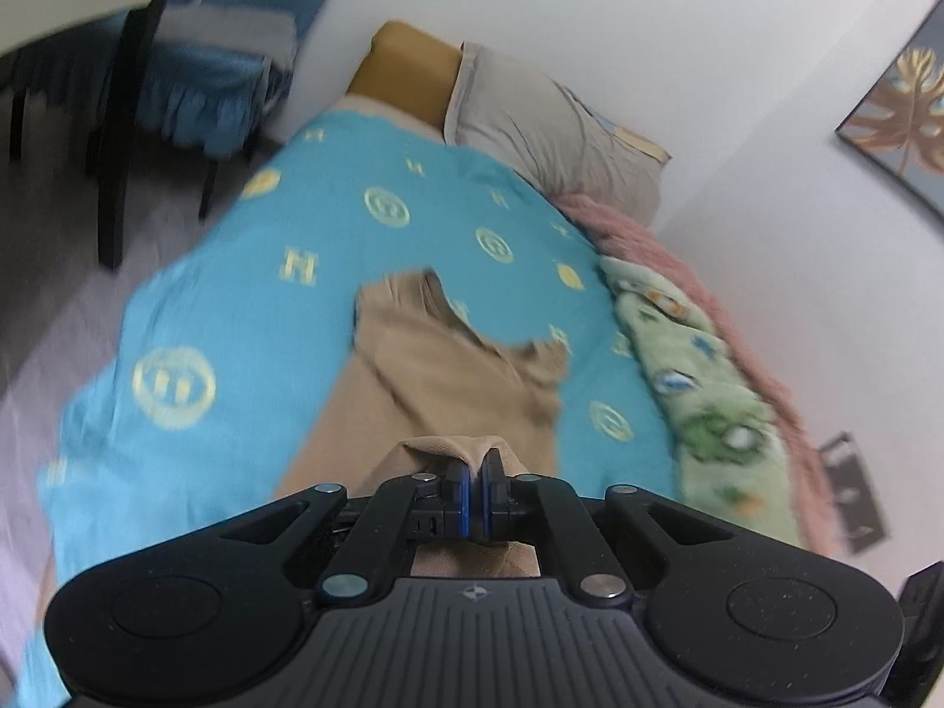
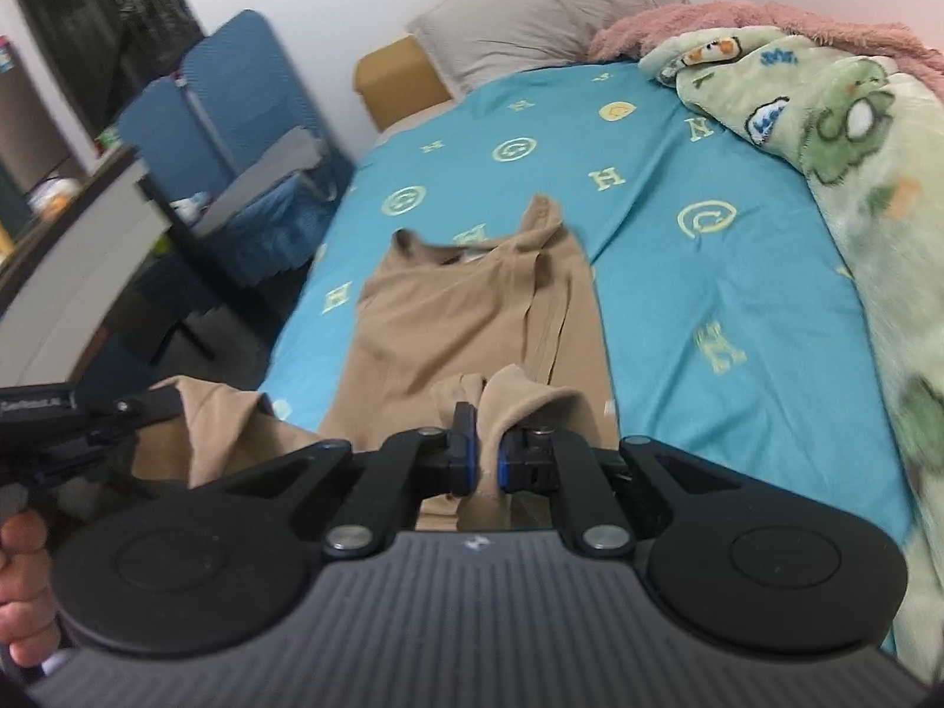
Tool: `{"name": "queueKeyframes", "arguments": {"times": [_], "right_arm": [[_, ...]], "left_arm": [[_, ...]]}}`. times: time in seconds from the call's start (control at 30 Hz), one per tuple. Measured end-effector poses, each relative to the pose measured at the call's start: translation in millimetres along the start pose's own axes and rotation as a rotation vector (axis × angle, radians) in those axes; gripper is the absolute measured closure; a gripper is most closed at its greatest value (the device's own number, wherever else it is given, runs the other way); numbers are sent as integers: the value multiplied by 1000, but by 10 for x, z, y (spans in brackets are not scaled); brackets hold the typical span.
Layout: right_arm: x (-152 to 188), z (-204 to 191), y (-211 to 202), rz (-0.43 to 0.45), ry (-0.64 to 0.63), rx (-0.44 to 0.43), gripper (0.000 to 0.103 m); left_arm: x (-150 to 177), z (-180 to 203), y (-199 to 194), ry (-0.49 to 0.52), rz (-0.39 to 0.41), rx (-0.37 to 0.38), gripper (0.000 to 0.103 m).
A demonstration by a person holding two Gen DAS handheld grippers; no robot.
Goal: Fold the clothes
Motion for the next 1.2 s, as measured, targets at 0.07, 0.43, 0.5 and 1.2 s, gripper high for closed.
{"name": "queueKeyframes", "arguments": {"times": [0.07, 0.43, 0.5, 1.2], "right_arm": [[-98, 20, 310, 5, -14, 22, 93], [125, 180, 1526, 35, -188, 153, 91], [184, 180, 1566, 44, -196, 167, 91], [238, -95, 323, 216, -126, 109, 14]], "left_arm": [[-99, -67, 293, 62, 20, -35, 99], [189, -669, 1428, 357, 11, -191, 96], [286, -731, 1456, 373, 18, -185, 96], [652, 4, 472, 462, 75, -140, 2]]}}
Point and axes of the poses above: each gripper's, at about its wrist camera, not at the fingertips, and y roughly the way its jaws point, z to its right, x to its underside, the point moved 6 cm from there along y, roughly the way its jaws point, and after that the axes turned 8 degrees about x, right-handed, at the moved point
